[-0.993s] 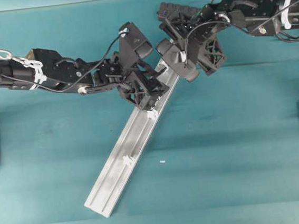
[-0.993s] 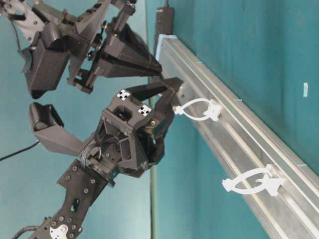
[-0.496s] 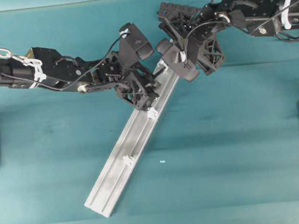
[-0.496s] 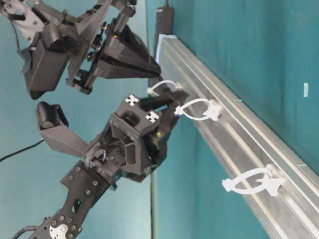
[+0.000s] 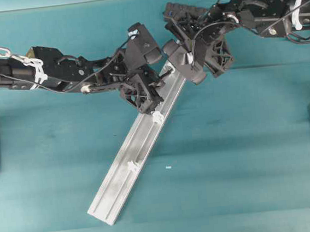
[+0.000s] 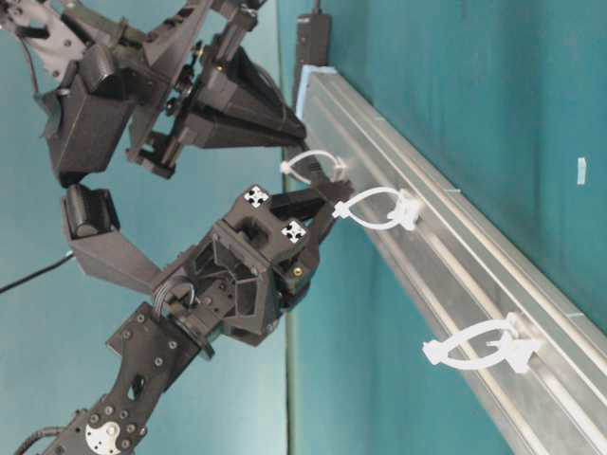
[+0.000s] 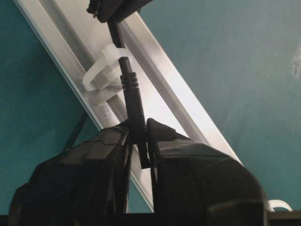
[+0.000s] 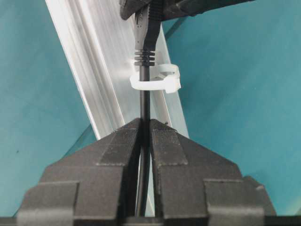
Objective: Pass the USB cable through three rings with both arms.
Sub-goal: 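Bring the left gripper in and grasp the plug beyond the first ring, then pull the plug through with the left gripper as the right releases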
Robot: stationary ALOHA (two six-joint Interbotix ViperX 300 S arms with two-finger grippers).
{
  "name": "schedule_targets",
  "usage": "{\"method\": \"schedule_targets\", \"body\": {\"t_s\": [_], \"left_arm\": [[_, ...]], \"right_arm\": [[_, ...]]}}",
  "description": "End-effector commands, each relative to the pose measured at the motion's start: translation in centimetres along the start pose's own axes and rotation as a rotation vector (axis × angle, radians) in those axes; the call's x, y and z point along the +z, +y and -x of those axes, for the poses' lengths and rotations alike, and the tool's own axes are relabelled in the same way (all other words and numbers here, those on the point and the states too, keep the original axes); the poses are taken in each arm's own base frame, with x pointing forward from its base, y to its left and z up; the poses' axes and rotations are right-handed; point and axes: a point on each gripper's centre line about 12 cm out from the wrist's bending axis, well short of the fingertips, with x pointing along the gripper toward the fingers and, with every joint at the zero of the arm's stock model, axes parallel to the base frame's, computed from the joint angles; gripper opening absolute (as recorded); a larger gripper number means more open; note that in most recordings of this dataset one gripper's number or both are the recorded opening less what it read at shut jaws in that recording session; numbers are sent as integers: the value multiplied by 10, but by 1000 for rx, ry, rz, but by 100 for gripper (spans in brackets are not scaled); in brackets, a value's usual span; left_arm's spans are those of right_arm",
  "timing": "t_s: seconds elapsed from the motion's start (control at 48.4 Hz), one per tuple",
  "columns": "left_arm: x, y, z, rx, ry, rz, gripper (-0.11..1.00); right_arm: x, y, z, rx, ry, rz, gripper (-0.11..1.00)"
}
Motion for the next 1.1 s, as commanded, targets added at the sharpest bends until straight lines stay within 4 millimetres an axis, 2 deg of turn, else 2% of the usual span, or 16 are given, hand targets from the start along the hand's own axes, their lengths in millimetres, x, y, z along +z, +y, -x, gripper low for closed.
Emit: {"method": "schedule_targets", "body": {"t_s": [0.0, 0.352, 0.641, 0.745, 0.951, 0.993, 1.075], "left_arm": [[25, -6, 12, -16, -70, -6, 10], [25, -6, 14, -16, -70, 5, 10], [28, -7, 24, -12, -43, 52, 10], [30, -8, 28, -12, -44, 59, 10], [26, -8, 28, -7, -17, 82, 10], [25, -8, 28, -5, -8, 96, 10], [22, -8, 29, -3, 5, 116, 10]], "right_arm": [[5, -2, -1, -15, -10, 11, 8], [4, -2, -1, -18, -9, 6, 8], [7, -4, -1, -26, -29, -62, 10], [7, -3, -1, -22, -29, -70, 27], [7, -8, 4, -71, -38, -94, 81], [6, -11, 7, -100, -42, -101, 86], [4, -16, 13, -162, -52, -110, 84]]}}
